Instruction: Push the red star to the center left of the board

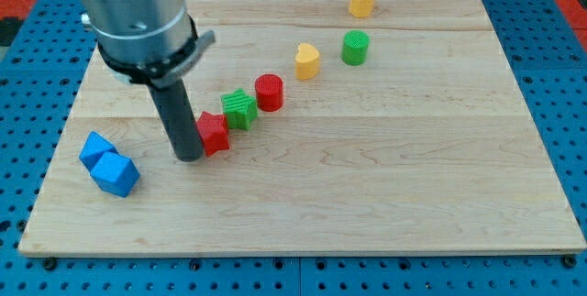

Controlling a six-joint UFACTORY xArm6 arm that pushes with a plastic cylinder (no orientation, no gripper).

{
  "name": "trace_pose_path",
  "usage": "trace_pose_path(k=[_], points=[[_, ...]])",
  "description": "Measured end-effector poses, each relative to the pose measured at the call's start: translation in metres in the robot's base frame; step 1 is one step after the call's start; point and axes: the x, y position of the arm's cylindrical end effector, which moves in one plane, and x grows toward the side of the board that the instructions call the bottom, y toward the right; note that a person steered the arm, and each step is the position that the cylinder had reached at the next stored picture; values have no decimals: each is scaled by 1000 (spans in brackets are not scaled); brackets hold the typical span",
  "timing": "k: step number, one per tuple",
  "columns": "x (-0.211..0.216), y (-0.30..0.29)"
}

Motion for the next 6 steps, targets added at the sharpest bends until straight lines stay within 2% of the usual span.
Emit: trace_pose_path(k=[2, 3, 4, 6], points=[[-51, 40], [-20, 83], [-66, 118], [-60, -32]])
